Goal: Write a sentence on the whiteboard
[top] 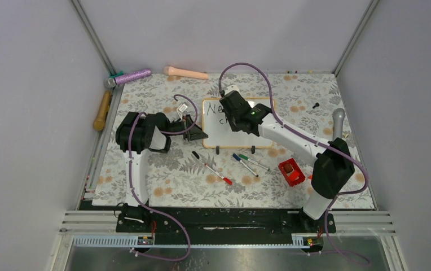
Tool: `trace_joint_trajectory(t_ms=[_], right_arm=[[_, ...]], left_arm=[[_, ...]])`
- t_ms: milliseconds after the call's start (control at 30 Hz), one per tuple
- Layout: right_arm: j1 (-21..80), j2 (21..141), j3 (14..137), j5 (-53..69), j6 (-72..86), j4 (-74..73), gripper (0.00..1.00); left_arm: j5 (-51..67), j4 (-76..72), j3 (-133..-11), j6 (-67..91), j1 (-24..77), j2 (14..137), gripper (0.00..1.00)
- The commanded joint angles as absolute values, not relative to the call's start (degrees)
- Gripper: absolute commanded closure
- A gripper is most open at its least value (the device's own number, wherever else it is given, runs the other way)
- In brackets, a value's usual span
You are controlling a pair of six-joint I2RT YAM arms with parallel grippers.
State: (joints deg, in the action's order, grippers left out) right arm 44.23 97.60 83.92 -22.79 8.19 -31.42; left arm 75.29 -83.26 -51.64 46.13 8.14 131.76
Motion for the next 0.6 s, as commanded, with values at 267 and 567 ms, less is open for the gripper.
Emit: trace_joint_trajectory(t_ms=[267,567], right_arm=[[43.85,98.43,85.95,-21.67,8.47,-31.64,1.00],[43.77,99.93,87.04,-24.86,8.60,-32.01,1.00]], left_arm=[[74.38,-83.91,-52.03,43.95,8.31,133.15,0.65],[74.39,-83.90,-52.03,43.95,8.30,133.18,0.65]])
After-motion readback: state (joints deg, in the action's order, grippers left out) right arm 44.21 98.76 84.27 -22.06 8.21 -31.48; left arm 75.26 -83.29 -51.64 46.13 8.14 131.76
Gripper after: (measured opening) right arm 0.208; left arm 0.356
